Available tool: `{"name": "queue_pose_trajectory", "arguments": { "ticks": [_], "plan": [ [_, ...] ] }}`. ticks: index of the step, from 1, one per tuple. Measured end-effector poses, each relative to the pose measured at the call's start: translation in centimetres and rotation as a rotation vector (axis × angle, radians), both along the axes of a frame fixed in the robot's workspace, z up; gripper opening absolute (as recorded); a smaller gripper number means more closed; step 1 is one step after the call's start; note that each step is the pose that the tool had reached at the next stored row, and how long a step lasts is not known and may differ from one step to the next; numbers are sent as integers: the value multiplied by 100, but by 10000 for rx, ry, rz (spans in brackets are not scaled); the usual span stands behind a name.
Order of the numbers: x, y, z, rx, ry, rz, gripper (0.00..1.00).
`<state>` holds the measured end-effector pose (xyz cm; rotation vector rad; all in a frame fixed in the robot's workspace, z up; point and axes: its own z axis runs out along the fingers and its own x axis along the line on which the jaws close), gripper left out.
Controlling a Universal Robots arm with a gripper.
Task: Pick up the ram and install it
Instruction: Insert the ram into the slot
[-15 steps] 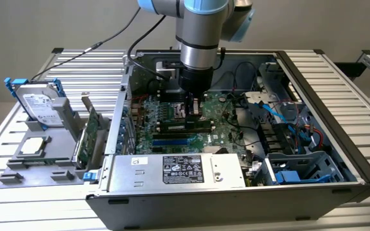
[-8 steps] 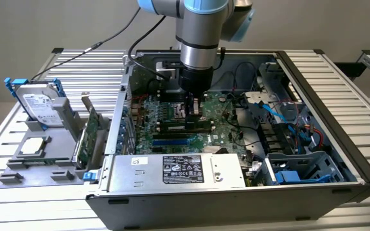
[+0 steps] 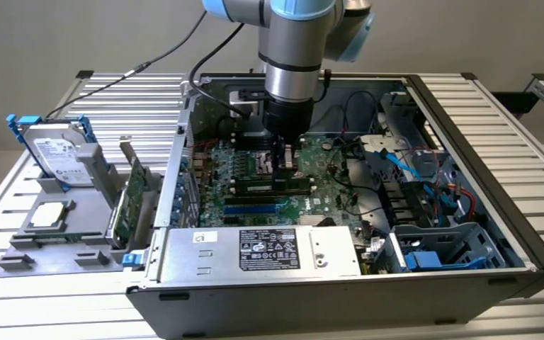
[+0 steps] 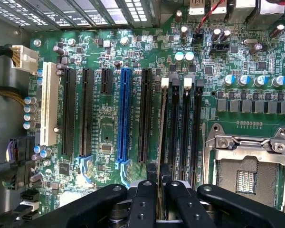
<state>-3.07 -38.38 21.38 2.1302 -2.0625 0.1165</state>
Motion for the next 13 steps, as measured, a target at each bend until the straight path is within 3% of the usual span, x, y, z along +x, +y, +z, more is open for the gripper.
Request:
{"name": "queue_pose_trajectory", "arguments": {
  "ticks": [7,13],
  "plan": [
    [-3,0,31,-2,11,14,14],
    [-3,13,18,-48,12,72,14]
  ]
}}
